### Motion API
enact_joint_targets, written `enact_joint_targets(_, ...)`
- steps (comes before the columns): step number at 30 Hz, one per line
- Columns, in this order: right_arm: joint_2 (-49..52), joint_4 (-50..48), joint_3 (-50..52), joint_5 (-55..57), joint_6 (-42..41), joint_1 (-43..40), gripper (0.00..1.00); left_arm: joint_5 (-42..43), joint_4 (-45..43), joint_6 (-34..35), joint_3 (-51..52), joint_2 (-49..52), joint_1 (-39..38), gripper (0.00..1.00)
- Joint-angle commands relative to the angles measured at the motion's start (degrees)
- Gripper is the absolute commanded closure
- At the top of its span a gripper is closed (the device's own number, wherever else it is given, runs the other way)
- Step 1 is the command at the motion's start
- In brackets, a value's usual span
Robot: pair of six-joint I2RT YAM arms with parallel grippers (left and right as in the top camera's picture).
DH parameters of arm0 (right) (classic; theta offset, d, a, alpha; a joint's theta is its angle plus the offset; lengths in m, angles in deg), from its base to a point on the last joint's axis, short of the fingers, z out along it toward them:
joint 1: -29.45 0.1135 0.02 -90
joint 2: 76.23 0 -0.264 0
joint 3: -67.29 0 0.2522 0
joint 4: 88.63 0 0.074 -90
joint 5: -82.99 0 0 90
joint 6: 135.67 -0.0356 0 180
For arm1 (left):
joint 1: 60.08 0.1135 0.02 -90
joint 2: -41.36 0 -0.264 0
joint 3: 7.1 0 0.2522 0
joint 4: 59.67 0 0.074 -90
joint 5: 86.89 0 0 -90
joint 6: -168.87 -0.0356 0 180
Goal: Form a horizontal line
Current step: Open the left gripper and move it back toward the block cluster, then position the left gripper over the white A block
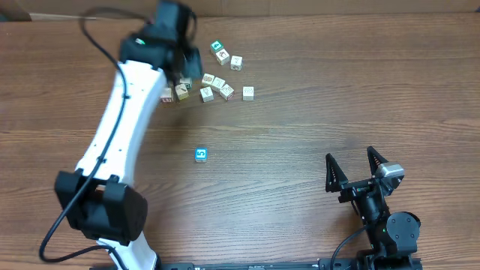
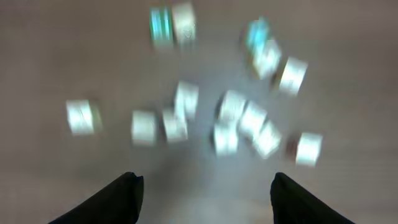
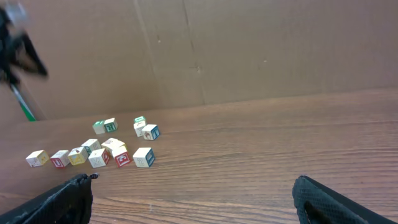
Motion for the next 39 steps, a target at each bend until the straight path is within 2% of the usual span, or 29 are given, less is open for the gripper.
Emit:
enact_joint_targets(1, -0.46, -0.26, 0.61, -0.07, -0.13, -0.26, 0.0, -1.92, -2.69, -4.66, -4.44, -0.04, 2.89, 0.34)
enact_joint_targets(6, -0.46, -0.28, 0.61, -0.07, -0.13, -0.26, 0.0, -1.92, -5.09, -2.49, -4.33, 0.31, 7.39, 0.31)
enact_joint_targets(13, -0.46, -0.28, 0.61, -0.07, -0.13, -0.26, 0.0, -1.95, -1.7, -1.53, -2.21, 1.84, 13.03, 0.29)
enact_joint_targets(17, -0.46, -0.26, 0.61, -0.07, -0.13, -0.26, 0.0, -1.95, 0.92, -1.57, -2.21, 5.01, 15.28, 0.32)
enact_joint_targets(22, -0.46, -0.26, 0.61, -0.07, -0.13, -0.26, 0.0, -1.66, 2.6, -1.79, -2.21, 11.61, 16.76, 0.39)
enact_joint_targets(29, -0.46, -0.26, 0.61, -0.07, -0.13, -0.26, 0.0, -0.66, 2.38, -3.69, -2.21, 19.82, 17.18, 0.39)
enact_joint_targets(39, -0.46, -0.26, 0.61, -0.07, -0.13, -0.26, 0.0, -0.63, 1.33, -5.38, -2.21, 21.75, 19.02, 0.39)
